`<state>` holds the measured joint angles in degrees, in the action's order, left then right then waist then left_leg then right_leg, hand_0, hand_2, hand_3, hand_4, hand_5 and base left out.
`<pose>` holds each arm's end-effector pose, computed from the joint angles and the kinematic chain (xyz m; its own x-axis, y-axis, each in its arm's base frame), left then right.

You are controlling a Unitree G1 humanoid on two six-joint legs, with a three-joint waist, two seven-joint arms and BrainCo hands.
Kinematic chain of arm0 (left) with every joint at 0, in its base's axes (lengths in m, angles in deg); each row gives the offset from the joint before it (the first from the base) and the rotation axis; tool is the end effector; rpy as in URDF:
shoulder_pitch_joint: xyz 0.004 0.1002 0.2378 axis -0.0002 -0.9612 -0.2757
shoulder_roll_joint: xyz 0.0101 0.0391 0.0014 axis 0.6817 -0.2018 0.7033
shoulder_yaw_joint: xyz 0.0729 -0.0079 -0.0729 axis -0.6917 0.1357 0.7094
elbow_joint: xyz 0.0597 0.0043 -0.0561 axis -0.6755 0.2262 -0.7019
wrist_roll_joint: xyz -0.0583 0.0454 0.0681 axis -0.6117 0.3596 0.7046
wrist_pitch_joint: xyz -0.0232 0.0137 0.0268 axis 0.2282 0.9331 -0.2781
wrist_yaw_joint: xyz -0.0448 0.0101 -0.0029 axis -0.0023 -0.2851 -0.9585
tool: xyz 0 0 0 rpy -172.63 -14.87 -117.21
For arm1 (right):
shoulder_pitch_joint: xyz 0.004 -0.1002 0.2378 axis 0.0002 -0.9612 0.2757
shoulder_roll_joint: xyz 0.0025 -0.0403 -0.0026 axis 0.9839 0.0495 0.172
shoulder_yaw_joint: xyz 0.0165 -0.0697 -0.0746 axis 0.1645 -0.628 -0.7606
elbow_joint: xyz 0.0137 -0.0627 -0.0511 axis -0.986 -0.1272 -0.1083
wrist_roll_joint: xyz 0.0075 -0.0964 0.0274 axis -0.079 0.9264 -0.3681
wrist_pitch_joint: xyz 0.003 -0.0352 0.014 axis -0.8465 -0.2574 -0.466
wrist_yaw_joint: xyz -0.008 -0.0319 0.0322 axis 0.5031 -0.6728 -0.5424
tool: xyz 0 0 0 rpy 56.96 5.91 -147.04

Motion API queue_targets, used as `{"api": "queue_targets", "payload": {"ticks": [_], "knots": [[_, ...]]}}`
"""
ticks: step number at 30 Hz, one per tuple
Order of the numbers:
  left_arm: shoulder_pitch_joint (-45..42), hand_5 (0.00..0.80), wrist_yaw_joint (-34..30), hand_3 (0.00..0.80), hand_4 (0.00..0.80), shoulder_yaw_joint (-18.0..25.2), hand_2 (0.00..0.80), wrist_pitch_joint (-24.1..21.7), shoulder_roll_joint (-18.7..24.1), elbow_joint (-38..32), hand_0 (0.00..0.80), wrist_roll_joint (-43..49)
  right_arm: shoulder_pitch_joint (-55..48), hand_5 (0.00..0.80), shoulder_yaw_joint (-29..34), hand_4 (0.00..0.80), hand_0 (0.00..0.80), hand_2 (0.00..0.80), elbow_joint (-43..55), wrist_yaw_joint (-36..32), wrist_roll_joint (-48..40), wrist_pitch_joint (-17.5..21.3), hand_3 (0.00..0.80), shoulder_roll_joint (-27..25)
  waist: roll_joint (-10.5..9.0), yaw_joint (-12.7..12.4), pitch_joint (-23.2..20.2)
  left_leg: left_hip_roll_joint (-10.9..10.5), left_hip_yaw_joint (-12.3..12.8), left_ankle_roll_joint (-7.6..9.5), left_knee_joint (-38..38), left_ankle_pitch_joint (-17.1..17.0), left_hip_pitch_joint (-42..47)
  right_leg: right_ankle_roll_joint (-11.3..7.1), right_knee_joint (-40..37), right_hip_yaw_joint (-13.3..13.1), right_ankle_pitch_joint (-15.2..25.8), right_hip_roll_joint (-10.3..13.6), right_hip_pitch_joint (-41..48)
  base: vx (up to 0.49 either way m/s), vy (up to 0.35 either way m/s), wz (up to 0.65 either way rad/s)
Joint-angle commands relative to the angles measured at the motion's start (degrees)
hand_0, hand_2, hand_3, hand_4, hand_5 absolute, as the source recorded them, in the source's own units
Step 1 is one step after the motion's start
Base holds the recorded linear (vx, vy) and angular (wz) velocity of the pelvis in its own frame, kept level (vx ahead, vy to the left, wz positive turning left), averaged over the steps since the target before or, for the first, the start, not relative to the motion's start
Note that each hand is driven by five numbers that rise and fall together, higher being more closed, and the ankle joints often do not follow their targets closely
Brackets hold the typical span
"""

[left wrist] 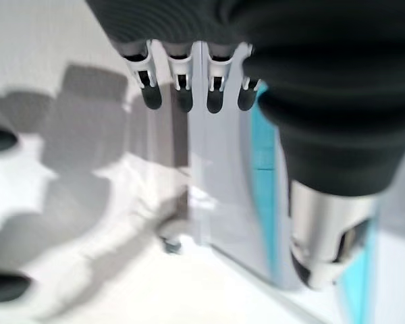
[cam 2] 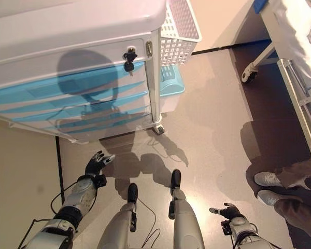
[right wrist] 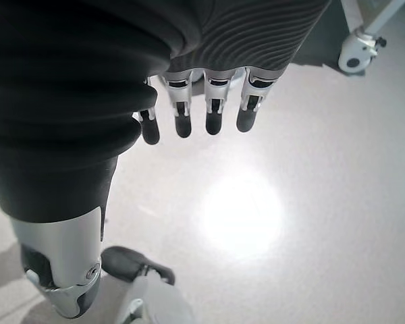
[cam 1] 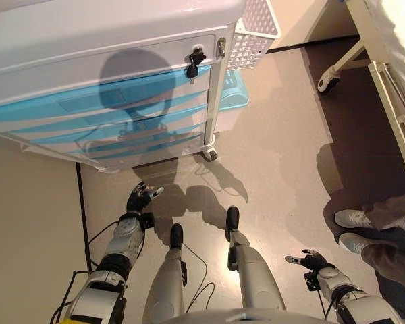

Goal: Open the drawer and pick up the medicine

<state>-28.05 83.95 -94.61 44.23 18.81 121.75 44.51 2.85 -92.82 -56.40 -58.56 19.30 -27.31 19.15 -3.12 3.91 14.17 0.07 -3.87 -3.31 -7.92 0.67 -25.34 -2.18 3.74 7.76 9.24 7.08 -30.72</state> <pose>0.2449 0.2058 -0.0111 0.9119 0.1921 -0.3626 -0.2526 0.9592 -0.1272 0.1429 -0.2591 -0.0853 0.4814 -0.3469 -0.8050 -0.0269 0.9121 -0.4091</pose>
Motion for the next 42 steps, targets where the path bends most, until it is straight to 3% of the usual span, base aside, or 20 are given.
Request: {"api": "queue_targets", "payload": {"ticks": [1, 10, 17, 42], "knots": [[1.57, 0.0, -0.7, 0.0, 0.0, 1.41, 0.0, -4.01, -0.05, -3.04, 0.0, -8.68, -1.99, 0.0, -3.57, 0.0, 0.0, 0.0, 0.69, 1.02, -2.33, 0.8, 0.0, -0.19, -1.4, 1.27, -3.47, -1.93, -2.66, 2.2, -0.62, -2.98, -5.6, -3.85, 5.46, 0.08, -5.13, 0.28, -0.76, 0.02, -0.038, 0.06], [5.06, 0.0, -2.51, 0.0, 0.0, 1.56, 0.0, -6.08, -2.2, -8.64, 0.0, -18.07, -1.34, 0.0, -4.44, 0.0, 0.0, 0.0, 1.42, 0.81, -3.01, 0.96, 0.0, 0.63, -2.94, 1.27, -3.3, -1.24, -3.39, 1.87, 0.69, -3.09, -5.25, -3.92, 4.99, 0.88, -5.38, 0.01, -0.66, 0.011, -0.023, 0.05], [6.38, 0.0, -4.45, 0.0, 0.0, 4.44, 0.0, -8.21, -3.55, -10.74, 0.0, -25.5, -1.7, 0.0, -5.12, 0.0, 0.0, 0.0, 1.5, 0.12, -2.59, 1.26, 0.0, 1.48, -4.51, 1.43, -3.69, -1.02, -3.49, 1.64, 1.7, -3.06, -4.39, -3.95, 3.75, 0.99, -5.21, -0.54, 0.2, 0.0, 0.0, 0.0], [6.88, 0.0, -7.54, 0.0, 0.0, 10.64, 0.0, -12.66, -1.53, -17.39, 0.0, -33.83, -2.58, 0.0, -5.45, 0.0, 0.0, 0.0, 0.65, -1.11, -1.7, 2.03, 0.0, 1.94, -6.16, 0.58, -2.71, -0.8, -3.45, 1.69, 1.86, -2.52, -2.44, -3.7, 3.34, 0.52, -5.06, -1.13, 2.18, -0.001, 0.0, 0.0]]}}
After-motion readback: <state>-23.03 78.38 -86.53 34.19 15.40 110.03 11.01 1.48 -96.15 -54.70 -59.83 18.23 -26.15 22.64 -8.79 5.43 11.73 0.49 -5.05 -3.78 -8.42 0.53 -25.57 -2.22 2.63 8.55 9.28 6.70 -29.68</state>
